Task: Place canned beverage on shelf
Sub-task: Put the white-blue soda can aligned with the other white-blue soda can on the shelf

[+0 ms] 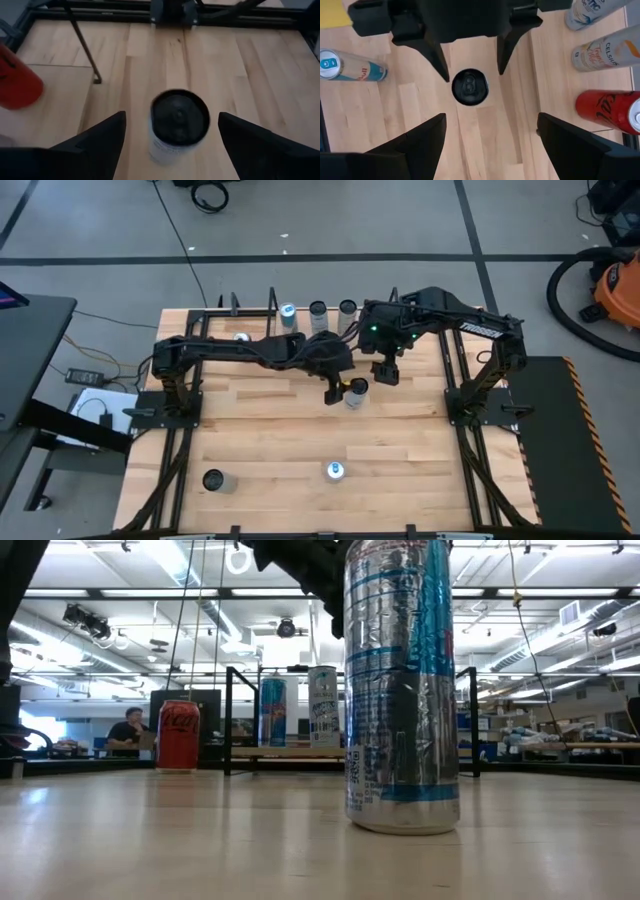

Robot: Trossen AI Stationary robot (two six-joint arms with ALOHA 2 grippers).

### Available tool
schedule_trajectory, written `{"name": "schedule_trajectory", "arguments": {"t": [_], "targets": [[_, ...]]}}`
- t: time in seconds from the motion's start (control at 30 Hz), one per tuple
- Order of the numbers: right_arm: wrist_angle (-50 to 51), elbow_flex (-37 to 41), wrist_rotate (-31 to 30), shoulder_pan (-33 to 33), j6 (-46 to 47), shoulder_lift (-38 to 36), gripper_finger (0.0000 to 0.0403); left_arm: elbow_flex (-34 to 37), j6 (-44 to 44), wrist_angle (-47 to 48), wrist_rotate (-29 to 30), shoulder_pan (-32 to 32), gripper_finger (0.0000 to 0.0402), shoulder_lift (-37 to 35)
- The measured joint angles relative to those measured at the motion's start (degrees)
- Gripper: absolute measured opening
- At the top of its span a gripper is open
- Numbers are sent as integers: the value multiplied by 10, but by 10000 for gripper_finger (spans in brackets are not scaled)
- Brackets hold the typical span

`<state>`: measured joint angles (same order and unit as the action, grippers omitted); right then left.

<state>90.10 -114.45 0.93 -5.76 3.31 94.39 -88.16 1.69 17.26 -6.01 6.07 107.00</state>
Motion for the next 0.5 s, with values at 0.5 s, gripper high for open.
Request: {"name": "schedule_trajectory", "arguments": {"t": [0.5], "targets": [[-2, 0, 0, 0, -5, 0, 321, 0, 5, -54, -4, -26, 318, 29]]}}
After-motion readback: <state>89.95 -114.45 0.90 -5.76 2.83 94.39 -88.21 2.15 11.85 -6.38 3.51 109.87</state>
